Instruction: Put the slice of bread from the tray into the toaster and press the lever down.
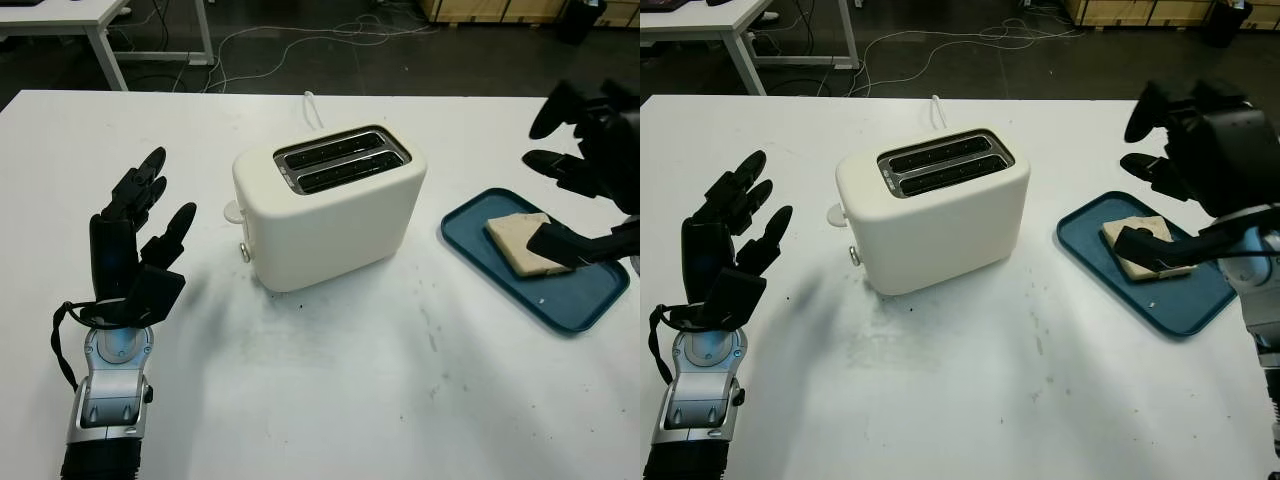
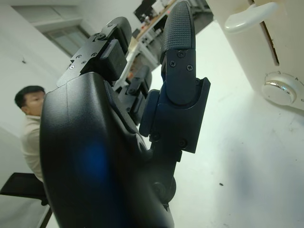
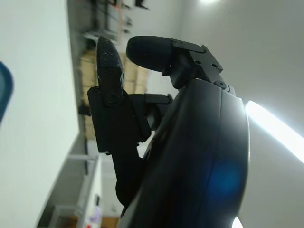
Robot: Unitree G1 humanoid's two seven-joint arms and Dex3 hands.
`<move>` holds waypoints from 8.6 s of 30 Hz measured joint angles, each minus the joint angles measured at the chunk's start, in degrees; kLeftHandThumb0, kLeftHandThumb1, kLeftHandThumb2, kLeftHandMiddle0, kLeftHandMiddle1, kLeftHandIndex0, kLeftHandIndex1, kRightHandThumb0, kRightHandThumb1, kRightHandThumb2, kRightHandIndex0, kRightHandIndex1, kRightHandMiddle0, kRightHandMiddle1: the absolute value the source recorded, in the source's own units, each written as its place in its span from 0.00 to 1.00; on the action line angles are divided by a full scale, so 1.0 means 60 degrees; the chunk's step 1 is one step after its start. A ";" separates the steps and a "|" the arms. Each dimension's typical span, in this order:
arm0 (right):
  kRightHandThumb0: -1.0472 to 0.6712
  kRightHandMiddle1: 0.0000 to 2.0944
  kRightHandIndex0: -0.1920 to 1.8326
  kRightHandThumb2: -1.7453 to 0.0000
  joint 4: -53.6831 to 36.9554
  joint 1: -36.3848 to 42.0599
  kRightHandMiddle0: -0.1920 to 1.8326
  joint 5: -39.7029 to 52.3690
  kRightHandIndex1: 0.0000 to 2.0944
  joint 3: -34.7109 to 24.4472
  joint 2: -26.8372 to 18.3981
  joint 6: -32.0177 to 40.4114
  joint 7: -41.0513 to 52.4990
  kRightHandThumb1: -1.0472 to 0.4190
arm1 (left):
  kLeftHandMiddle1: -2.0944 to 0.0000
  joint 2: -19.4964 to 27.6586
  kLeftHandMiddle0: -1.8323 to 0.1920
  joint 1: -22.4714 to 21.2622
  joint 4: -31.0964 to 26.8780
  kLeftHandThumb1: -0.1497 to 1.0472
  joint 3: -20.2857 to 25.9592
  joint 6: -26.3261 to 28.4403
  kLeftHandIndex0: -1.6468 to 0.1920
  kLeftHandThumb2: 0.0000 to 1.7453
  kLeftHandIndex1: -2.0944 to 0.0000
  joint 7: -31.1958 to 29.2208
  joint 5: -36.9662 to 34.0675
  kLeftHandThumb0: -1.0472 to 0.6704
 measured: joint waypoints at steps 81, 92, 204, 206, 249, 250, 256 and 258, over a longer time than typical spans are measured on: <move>0.22 0.00 0.09 1.00 0.2266 0.2654 0.10 -0.3113 0.04 0.1653 -0.0746 0.1259 -0.0216 0.11 | 0.99 0.0021 0.59 -0.0002 0.0001 0.89 0.0064 -0.0060 0.61 0.19 1.00 0.0027 0.0014 0.21; 0.22 0.00 0.09 1.00 0.3734 0.1820 0.09 -0.3038 0.00 0.2304 -0.0646 0.1107 -0.0981 0.12 | 0.99 0.0021 0.59 -0.0002 0.0004 0.89 0.0066 -0.0083 0.61 0.19 1.00 0.0093 0.0020 0.20; 0.12 0.24 0.10 0.89 0.2182 0.1866 0.10 -0.1639 0.31 0.0803 -0.1064 -0.1279 -0.0682 0.09 | 0.99 0.0023 0.59 -0.0028 0.0026 0.89 0.0099 -0.0227 0.61 0.18 1.00 0.0184 0.0106 0.20; 0.11 0.21 0.09 0.93 0.2300 0.1815 0.10 -0.2339 0.24 0.1163 -0.1113 -0.0708 -0.0541 0.09 | 0.99 0.0023 0.59 -0.0028 0.0032 0.89 0.0100 -0.0232 0.60 0.18 1.00 0.0187 0.0110 0.20; 0.11 0.83 0.09 0.85 0.6973 -0.1029 0.28 -0.4228 0.00 0.4899 -0.0476 0.0404 -0.2584 0.09 | 0.99 0.0022 0.58 -0.0028 0.0036 0.89 0.0165 -0.0274 0.60 0.18 1.00 0.0296 0.0119 0.20; 0.11 0.83 0.09 0.85 0.7059 -0.1072 0.31 -0.4195 0.00 0.4922 -0.0465 0.0358 -0.2583 0.09 | 0.99 0.0022 0.58 -0.0028 0.0037 0.89 0.0165 -0.0274 0.60 0.18 1.00 0.0314 0.0119 0.20; 0.17 0.83 0.10 0.75 0.7573 -0.1252 0.28 -0.4122 0.00 0.5102 -0.0422 0.0025 -0.2801 0.09 | 0.99 0.0021 0.58 -0.0028 0.0037 0.89 0.0166 -0.0278 0.60 0.18 1.00 0.0354 0.0116 0.21; 0.20 0.83 0.10 0.71 0.7720 -0.1254 0.22 -0.4104 0.49 0.5146 -0.0416 -0.0178 -0.3001 0.09 | 0.99 0.0021 0.58 -0.0028 0.0037 0.89 0.0166 -0.0279 0.60 0.18 1.00 0.0357 0.0116 0.21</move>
